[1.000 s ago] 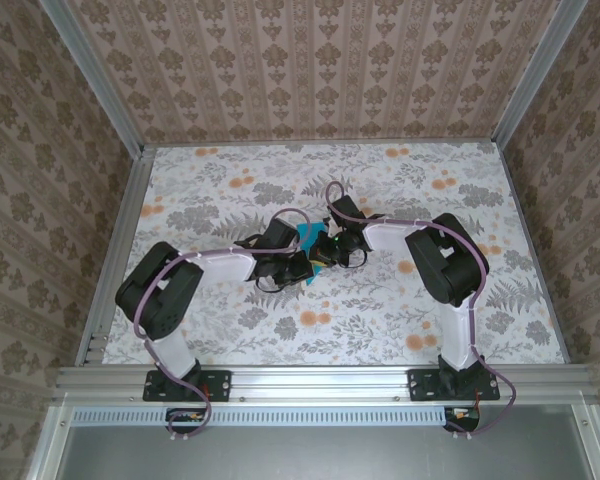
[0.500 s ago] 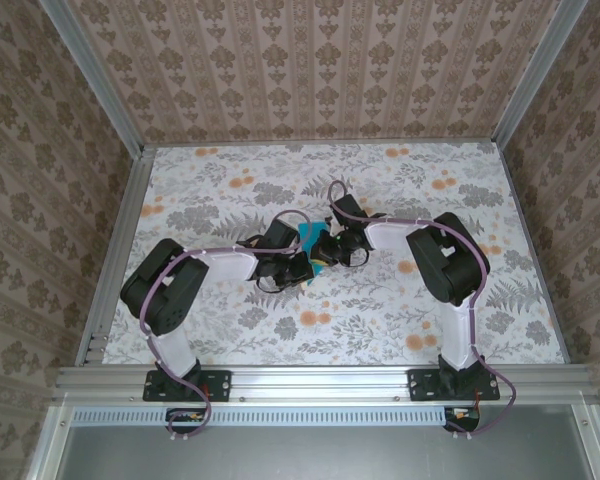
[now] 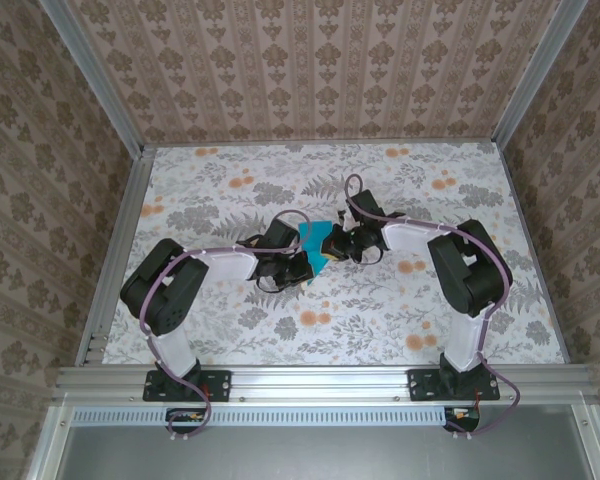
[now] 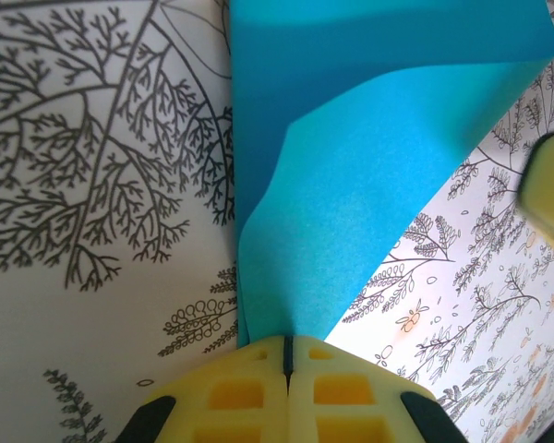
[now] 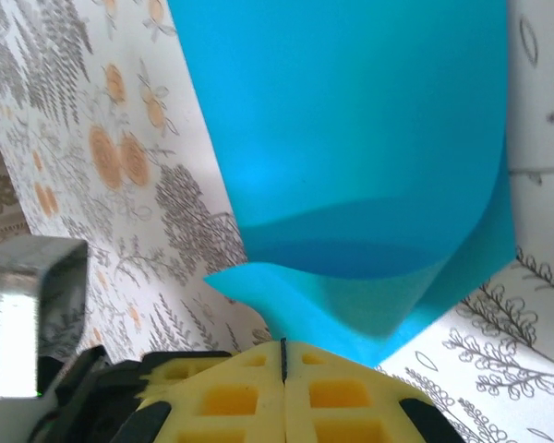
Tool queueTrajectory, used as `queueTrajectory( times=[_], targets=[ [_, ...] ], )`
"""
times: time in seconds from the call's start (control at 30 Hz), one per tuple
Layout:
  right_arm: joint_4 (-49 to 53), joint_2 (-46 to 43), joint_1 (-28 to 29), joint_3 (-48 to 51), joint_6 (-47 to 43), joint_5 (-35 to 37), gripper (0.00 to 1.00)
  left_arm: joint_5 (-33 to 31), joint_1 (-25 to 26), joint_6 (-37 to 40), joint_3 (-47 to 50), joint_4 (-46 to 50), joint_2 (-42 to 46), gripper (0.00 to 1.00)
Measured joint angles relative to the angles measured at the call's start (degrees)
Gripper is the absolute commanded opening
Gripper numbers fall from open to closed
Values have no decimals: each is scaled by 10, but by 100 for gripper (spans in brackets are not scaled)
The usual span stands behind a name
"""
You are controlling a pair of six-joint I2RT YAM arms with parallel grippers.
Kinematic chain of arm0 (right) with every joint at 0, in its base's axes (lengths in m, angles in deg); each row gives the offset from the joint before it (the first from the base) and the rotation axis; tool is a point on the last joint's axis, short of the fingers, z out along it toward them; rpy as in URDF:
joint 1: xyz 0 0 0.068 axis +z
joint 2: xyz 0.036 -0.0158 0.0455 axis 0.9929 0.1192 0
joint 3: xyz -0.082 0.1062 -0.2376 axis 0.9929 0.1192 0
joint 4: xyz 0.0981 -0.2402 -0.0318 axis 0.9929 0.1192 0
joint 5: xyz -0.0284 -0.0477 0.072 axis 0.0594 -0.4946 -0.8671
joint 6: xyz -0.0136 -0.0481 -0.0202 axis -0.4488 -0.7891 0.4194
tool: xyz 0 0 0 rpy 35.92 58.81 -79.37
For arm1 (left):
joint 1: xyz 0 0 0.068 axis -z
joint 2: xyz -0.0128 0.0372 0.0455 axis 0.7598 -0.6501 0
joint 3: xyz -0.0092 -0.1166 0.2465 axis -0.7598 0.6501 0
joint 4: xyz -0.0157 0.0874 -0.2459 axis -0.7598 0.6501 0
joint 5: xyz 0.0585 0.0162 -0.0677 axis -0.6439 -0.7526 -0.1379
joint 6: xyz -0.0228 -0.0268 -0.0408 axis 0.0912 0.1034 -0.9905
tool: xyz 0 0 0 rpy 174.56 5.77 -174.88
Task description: Fold a paper plane with a square sheet of paper (pick it up from the middle)
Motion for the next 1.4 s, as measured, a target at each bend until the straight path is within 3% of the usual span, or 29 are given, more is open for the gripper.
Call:
queueTrajectory(
  times=[0.57, 0.9, 1.4],
  targets=[
    [-8, 41, 21, 7, 0, -19, 4, 0, 0, 0, -9, 17, -2, 4],
    [-3, 43, 21, 4, -11, -17, 4, 10, 0, -6, -6, -9, -1, 17],
    [-3, 44, 21, 2, -11, -16, 4, 10, -1, -6, -13, 1, -12, 9]
  ],
)
